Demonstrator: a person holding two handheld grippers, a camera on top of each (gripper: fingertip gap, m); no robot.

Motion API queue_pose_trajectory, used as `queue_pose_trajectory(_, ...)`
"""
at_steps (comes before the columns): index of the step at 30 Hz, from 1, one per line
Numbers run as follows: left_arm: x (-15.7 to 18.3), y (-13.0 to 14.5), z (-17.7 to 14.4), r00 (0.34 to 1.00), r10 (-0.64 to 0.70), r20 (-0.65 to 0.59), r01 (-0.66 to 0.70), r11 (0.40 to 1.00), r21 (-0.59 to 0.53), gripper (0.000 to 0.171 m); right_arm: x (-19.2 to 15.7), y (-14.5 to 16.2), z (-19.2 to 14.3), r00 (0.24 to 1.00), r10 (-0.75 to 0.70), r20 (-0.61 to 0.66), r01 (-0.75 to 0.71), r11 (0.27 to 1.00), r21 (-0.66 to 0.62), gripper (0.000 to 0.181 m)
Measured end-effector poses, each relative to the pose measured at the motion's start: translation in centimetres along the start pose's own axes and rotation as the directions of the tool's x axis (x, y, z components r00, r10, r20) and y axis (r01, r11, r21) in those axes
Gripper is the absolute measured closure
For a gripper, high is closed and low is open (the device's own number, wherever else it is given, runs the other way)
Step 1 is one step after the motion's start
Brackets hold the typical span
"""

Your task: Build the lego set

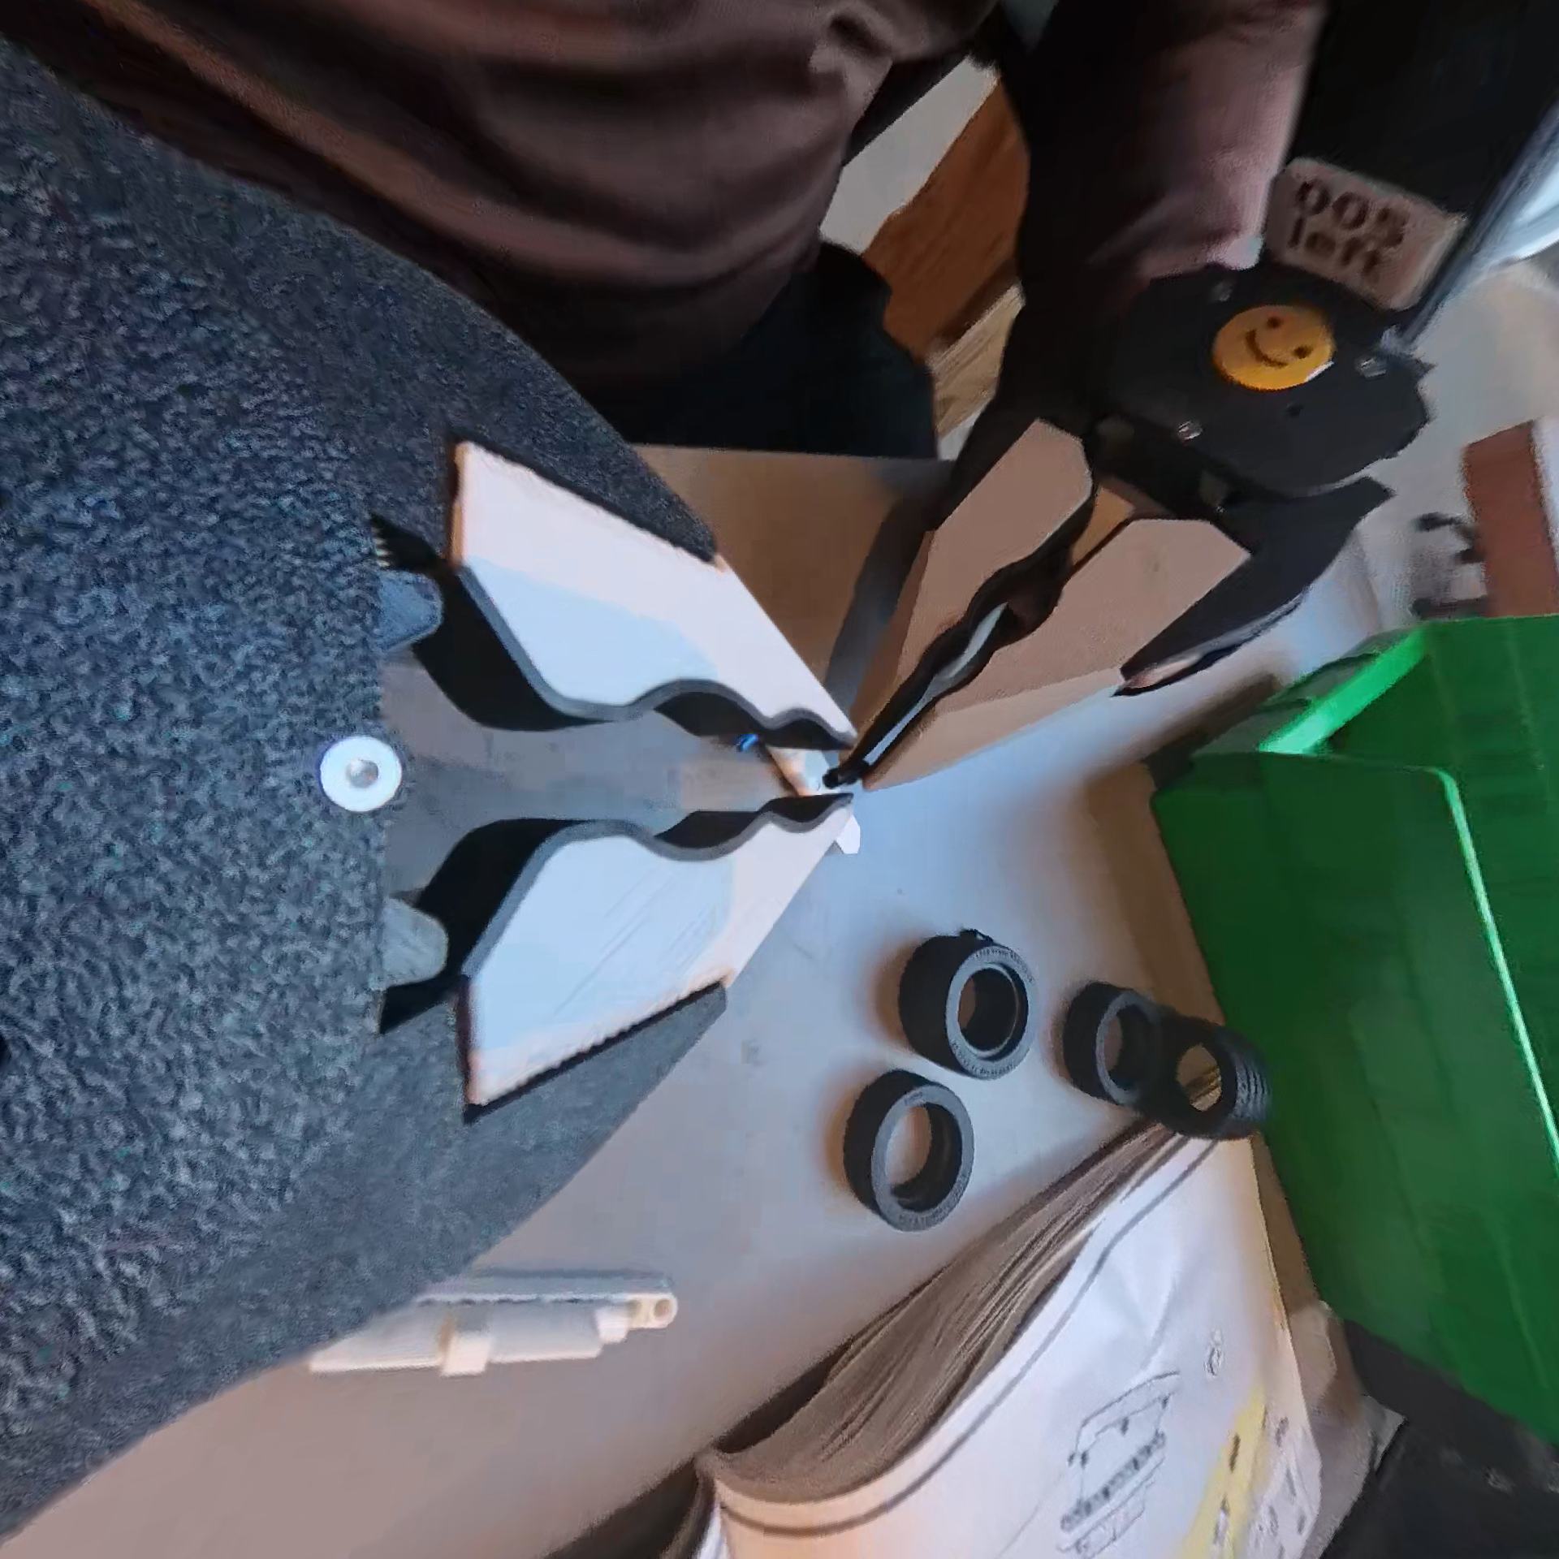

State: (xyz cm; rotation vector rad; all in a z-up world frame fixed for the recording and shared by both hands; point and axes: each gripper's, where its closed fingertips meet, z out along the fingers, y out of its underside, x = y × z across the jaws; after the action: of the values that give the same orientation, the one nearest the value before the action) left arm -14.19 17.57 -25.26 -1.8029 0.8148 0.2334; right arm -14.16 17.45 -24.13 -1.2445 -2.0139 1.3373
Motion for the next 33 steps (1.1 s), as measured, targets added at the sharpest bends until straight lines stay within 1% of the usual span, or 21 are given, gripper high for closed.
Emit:
queue_pose_trajectory(3, 0.1, 0.1, 0.0, 1.0, 0.0, -0.005, 0.0, 1.0, -0.005, 0.17, 0.2, 0.8, 0.8, 0.995, -0.088, -0.035, 0.086, 0.994, -0.073, 0.175)
queue_pose_trajectory(5, 0.2, 0.2, 0.1, 1.0, 0.0, -0.011, 0.0, 1.0, -0.012, 0.17, 0.3, 1.0, 1.0, 0.991, -0.12, -0.052, 0.115, 0.989, -0.096, 0.174)
queue_pose_trajectory(12, 0.5, 0.4, 0.3, 1.0, 0.008, -0.023, -0.009, 1.0, -0.026, 0.17, 0.3, 1.4, 0.9, 0.979, -0.194, -0.071, 0.184, 0.975, -0.124, 0.176)
queue_pose_trajectory(18, 0.5, 0.7, 0.5, 1.0, 0.004, -0.019, -0.005, 0.999, -0.053, 0.17, 0.4, 2.0, 1.0, 0.975, -0.206, -0.081, 0.193, 0.971, -0.141, 0.177)
queue_pose_trajectory(19, 0.2, 0.8, 0.5, 1.0, -0.007, -0.01, 0.006, 0.998, -0.055, 0.166, 0.6, 2.1, 0.9, 0.974, -0.205, -0.091, 0.191, 0.971, -0.147, 0.177)
queue_pose_trajectory(21, -0.5, 1.0, 0.4, 0.999, -0.049, 0.017, 0.05, 0.997, -0.06, 0.143, 1.2, 2.6, 0.7, 0.976, -0.189, -0.113, 0.169, 0.971, -0.168, 0.177)
queue_pose_trajectory(24, -1.3, 1.9, 0.0, 0.986, -0.161, 0.032, 0.164, 0.981, -0.101, 0.139, 2.2, 3.9, 0.4, 0.98, -0.142, -0.139, 0.111, 0.971, -0.211, 0.177)
queue_pose_trajectory(26, -1.9, 2.5, -0.3, 0.962, -0.267, 0.051, 0.272, 0.955, -0.12, 0.138, 2.5, 4.4, 0.3, 0.982, -0.123, -0.146, 0.088, 0.97, -0.225, 0.177)
queue_pose_trajectory(27, -1.9, 2.7, -0.4, 0.943, -0.331, 0.037, 0.333, 0.933, -0.135, 0.138, 2.6, 4.4, 0.2, 0.982, -0.119, -0.149, 0.084, 0.971, -0.223, 0.177)
queue_pose_trajectory(30, -0.9, 3.1, -0.7, 0.853, -0.52, -0.034, 0.506, 0.842, -0.185, 0.135, 2.5, 4.3, 0.3, 0.984, -0.106, -0.143, 0.073, 0.973, -0.218, 0.177)
queue_pose_trajectory(31, -0.7, 3.5, -0.8, 0.821, -0.571, -0.026, 0.554, 0.806, -0.207, 0.138, 2.5, 4.3, 0.4, 0.985, -0.099, -0.142, 0.066, 0.973, -0.223, 0.177)
queue_pose_trajectory(32, -0.5, 3.9, -0.8, 0.792, -0.611, -0.017, 0.59, 0.772, -0.237, 0.137, 2.6, 4.4, 0.5, 0.985, -0.093, -0.146, 0.058, 0.971, -0.231, 0.177)
queue_pose_trajectory(33, 0.0, 4.1, -0.8, 0.768, -0.64, -0.023, 0.613, 0.745, -0.264, 0.132, 2.6, 4.6, 0.6, 0.986, -0.087, -0.144, 0.05, 0.969, -0.242, 0.177)
